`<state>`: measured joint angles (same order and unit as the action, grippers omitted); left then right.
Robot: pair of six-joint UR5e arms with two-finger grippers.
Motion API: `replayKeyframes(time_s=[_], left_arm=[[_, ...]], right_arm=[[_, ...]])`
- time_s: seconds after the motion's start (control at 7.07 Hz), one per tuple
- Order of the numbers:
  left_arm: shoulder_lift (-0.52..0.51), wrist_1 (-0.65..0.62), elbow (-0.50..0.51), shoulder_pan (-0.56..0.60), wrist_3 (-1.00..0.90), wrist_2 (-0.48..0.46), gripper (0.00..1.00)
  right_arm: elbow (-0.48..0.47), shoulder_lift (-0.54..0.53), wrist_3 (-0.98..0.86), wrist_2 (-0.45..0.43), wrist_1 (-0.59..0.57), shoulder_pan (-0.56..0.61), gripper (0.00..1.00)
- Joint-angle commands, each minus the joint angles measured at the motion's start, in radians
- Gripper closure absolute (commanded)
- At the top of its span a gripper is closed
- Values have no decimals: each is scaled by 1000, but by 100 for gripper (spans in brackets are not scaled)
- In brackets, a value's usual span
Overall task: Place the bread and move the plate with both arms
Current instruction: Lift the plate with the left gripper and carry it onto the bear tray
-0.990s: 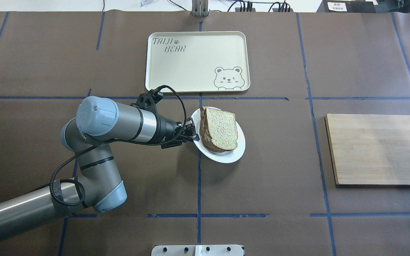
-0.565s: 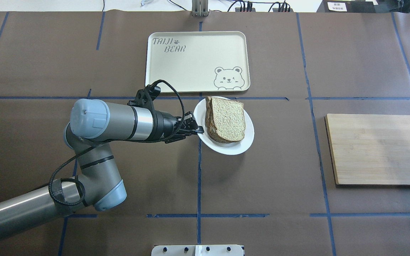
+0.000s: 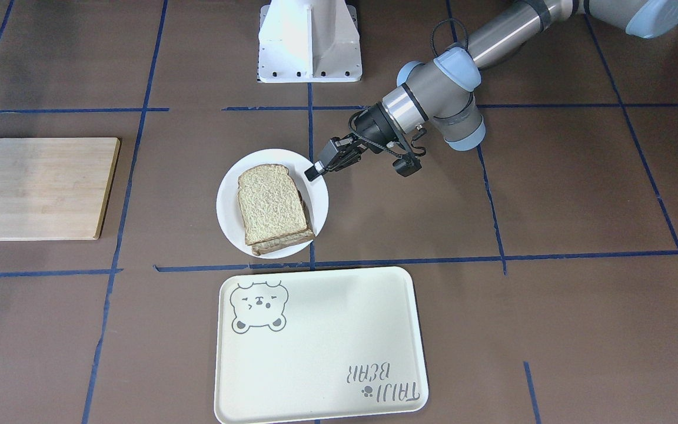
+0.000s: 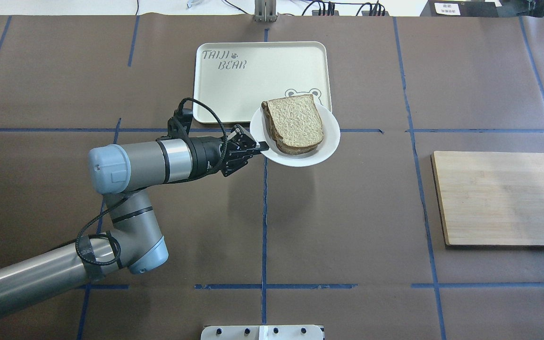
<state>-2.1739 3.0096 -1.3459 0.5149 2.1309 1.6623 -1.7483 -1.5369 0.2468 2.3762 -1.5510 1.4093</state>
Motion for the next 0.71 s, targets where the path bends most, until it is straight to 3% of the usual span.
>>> replayKeyframes(time_s=[0.0, 0.14, 0.57], left_arm=[[-102, 5, 186, 49, 41, -45, 100], [-175, 5, 306, 88, 41, -45, 100], [-227, 5, 434, 135, 43, -50, 100]], right_arm=[[-2, -2, 0, 2, -1, 0, 0], [-2, -3, 0, 6, 0, 0, 0], [0, -3, 2, 8, 0, 0, 0]])
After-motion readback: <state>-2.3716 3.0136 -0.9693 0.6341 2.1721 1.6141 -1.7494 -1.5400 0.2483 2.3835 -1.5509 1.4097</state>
